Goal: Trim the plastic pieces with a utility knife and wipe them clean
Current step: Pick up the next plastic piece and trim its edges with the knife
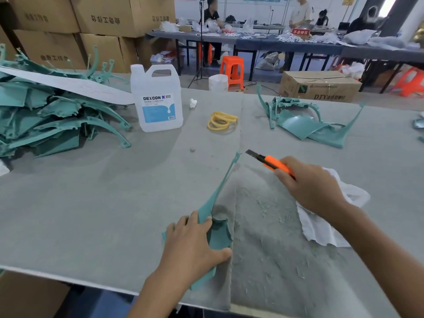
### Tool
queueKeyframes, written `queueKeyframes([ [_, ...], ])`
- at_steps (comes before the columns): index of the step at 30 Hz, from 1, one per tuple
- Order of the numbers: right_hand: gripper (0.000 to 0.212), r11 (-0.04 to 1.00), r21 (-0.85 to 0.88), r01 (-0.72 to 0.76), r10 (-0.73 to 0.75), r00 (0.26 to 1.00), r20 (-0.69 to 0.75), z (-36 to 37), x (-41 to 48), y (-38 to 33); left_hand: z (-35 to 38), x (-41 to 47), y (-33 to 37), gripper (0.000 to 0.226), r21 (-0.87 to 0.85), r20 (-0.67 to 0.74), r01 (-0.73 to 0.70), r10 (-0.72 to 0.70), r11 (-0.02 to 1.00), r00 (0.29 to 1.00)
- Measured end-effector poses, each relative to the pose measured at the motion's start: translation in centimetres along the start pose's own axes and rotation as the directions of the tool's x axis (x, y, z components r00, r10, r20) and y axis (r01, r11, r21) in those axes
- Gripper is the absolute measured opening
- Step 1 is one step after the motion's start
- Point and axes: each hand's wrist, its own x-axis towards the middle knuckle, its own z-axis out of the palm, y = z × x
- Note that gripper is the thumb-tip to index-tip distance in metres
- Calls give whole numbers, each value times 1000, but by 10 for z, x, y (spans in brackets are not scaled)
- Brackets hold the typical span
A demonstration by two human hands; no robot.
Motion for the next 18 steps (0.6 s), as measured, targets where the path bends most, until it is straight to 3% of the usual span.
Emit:
queueKeyframes([
  [5,16,953,288,-95,106,994,-22,35,-52,0,1,-7,-10,95,-50,-82,-19,15,999,997],
  [10,13,867,460,-189,268,957,-112,61,-72,1,-13,35,-5,59,-307,-279,-50,-40,950,959],
  [14,11,842,496,-211,347,916,-200,72,-82,-7,-19,86,10,54,-465,-224,-100,-8,880,975],
  [16,12,853,468,-230,363,907,-216,75,-86,-9,-16,105,18,45,-465,-191,-116,29,878,981],
  [18,27,867,453,-207,331,919,-214,76,-85,-9,-10,117,23,35,-420,-196,-153,75,895,978],
])
